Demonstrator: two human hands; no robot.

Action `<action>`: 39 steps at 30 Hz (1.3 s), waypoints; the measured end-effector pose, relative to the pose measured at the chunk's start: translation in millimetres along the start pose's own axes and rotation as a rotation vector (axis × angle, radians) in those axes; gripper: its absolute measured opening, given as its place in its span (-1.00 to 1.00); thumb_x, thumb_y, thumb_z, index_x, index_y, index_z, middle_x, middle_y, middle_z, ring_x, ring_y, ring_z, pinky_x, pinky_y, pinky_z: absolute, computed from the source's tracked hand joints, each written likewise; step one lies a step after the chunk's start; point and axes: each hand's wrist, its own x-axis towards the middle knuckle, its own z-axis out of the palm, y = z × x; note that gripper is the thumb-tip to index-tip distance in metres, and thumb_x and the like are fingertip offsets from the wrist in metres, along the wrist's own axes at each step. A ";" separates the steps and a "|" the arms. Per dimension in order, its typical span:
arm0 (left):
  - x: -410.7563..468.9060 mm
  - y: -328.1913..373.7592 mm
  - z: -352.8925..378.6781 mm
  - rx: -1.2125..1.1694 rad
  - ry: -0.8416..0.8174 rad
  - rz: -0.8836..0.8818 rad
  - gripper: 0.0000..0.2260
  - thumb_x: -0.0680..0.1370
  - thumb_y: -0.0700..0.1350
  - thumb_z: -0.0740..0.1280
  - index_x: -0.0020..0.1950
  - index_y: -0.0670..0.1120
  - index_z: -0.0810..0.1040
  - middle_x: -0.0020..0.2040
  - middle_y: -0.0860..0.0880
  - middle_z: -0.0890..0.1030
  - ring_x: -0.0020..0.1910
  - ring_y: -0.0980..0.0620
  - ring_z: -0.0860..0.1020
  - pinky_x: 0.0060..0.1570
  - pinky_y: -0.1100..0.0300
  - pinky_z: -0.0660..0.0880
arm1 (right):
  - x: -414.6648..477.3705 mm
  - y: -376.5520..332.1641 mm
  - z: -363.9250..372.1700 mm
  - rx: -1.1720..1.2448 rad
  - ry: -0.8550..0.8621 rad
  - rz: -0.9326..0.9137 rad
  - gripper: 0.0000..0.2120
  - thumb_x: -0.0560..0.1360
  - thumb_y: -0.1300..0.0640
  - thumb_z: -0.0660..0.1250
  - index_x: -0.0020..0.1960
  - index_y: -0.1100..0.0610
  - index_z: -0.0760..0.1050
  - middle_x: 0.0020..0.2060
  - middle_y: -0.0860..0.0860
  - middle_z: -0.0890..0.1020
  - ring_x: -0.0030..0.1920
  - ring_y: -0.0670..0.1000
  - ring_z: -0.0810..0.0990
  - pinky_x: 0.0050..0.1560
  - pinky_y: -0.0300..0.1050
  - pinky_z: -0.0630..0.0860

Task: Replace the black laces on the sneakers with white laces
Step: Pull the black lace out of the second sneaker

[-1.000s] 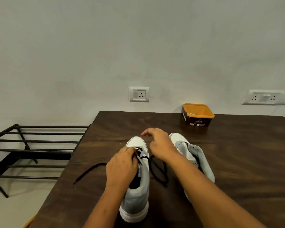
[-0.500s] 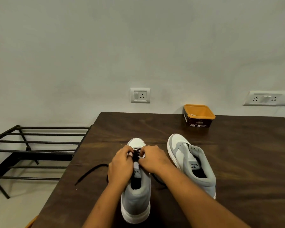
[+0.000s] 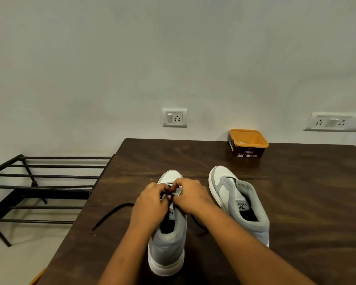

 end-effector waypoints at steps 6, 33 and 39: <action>-3.3 3.2 12.9 0.010 0.191 0.010 -0.88 0.57 -0.05 0.27 -0.02 0.01 0.61 -0.04 0.17 0.44 0.01 0.12 0.39 -0.15 0.20 0.38 | -1.6 -2.0 2.4 -0.014 0.037 0.007 -0.86 0.50 0.07 0.29 0.05 -0.01 0.55 0.07 0.06 0.62 0.08 0.12 0.57 -0.09 -0.20 0.40; 5.4 1.9 1.0 -0.899 0.324 -0.224 -0.80 0.60 -0.21 0.24 -0.21 -0.07 0.53 -0.24 -0.01 0.55 -0.21 0.08 0.51 -0.19 0.32 0.49 | 0.6 -1.6 4.6 0.020 0.004 0.043 -0.78 0.51 0.15 0.29 0.13 -0.03 0.53 0.13 0.05 0.59 0.12 0.10 0.55 -0.07 -0.20 0.41; 10.4 1.3 -38.7 -1.725 0.471 -0.387 -0.78 0.64 -0.18 0.12 -0.18 0.00 0.42 -0.25 0.00 0.55 -0.38 0.15 0.62 -0.31 0.28 0.57 | 1.0 -0.7 6.4 0.045 -0.003 0.052 -0.80 0.52 0.14 0.29 0.12 -0.02 0.53 0.14 0.05 0.58 0.13 0.10 0.54 -0.04 -0.18 0.44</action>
